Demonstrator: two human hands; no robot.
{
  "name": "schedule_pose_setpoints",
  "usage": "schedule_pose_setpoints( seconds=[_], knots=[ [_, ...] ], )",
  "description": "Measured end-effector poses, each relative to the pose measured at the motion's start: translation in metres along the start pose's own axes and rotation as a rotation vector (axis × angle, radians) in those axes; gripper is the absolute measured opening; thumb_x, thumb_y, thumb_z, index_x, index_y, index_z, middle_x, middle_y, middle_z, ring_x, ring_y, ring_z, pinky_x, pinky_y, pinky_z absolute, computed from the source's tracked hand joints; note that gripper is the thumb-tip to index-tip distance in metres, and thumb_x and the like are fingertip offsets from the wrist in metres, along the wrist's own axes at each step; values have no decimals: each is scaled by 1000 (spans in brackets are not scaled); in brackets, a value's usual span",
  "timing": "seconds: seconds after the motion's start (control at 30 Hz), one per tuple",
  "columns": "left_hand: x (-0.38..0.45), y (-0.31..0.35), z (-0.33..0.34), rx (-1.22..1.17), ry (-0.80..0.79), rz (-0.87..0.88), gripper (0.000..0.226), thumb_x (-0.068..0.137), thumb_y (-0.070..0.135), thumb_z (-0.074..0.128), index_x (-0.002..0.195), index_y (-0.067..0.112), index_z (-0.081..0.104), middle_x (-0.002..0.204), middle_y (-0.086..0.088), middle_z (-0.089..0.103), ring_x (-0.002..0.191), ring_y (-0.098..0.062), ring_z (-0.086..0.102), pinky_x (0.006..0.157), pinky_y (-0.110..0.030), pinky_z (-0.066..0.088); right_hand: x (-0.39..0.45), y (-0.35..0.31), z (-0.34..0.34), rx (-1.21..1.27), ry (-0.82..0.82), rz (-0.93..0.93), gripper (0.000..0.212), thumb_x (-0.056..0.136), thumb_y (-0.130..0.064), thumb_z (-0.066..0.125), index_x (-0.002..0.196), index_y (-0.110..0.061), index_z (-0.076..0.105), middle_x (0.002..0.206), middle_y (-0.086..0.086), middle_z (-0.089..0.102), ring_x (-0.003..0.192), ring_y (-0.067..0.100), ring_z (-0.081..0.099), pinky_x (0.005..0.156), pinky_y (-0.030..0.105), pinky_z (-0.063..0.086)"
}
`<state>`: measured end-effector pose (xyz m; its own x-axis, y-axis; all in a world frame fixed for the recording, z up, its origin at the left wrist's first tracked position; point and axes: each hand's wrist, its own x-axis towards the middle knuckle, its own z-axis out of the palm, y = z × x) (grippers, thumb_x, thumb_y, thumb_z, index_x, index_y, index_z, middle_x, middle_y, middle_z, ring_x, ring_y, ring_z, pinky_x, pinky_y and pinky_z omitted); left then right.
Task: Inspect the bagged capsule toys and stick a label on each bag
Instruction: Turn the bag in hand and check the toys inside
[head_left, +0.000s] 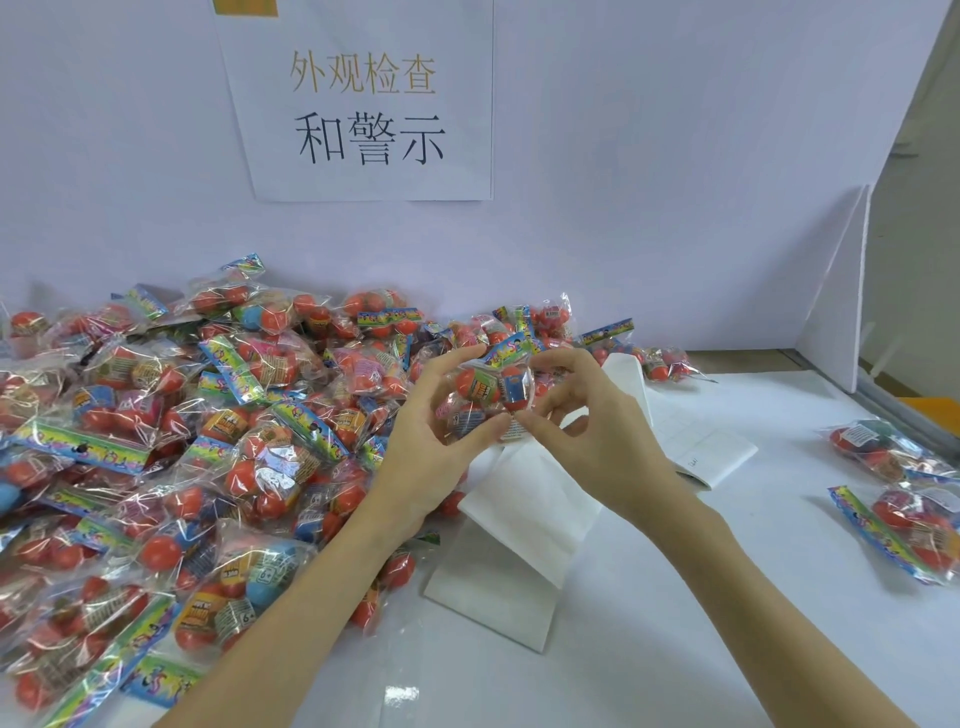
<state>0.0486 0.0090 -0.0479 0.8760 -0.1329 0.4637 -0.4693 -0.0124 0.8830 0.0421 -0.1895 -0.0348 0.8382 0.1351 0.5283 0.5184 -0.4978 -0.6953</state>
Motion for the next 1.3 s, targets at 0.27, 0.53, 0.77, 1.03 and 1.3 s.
schedule_pose_setpoints(
  seconds=[0.27,0.53,0.77,1.03,1.3],
  knots=[
    [0,-1,0,-95,-11,12,74,91,14,82,151,35,45,141,4,62,128,-20,64,103,-34,55,4,-7,-3,451,-95,476,37,100,-45,62,118,-13,69,93,8,72,75,17,73,63,27,58],
    [-1,3,3,-194,-48,-27,68,95,20,76,151,42,43,139,-4,63,126,-26,65,102,-39,55,-1,-7,11,486,-81,359,27,96,-33,74,94,-7,70,70,7,71,59,20,62,56,26,49],
    [0,1,1,-243,118,-159,63,87,40,77,144,37,49,119,-9,74,112,-35,70,92,-42,60,-1,-5,7,442,-147,352,25,93,-31,77,92,-6,71,72,6,70,61,17,63,59,25,51],
    [0,-1,-1,-161,78,-144,57,89,31,77,140,29,49,114,-9,78,104,-28,76,87,-40,63,-1,-5,2,598,-267,424,40,93,-50,66,106,-13,71,74,4,67,68,23,63,59,28,51],
    [1,-6,-2,-221,132,-138,51,99,59,47,140,28,51,132,-14,61,117,-17,64,91,-43,58,11,-8,-38,938,-219,288,35,89,-50,74,95,-15,77,85,5,62,65,16,53,60,22,46]
  ],
)
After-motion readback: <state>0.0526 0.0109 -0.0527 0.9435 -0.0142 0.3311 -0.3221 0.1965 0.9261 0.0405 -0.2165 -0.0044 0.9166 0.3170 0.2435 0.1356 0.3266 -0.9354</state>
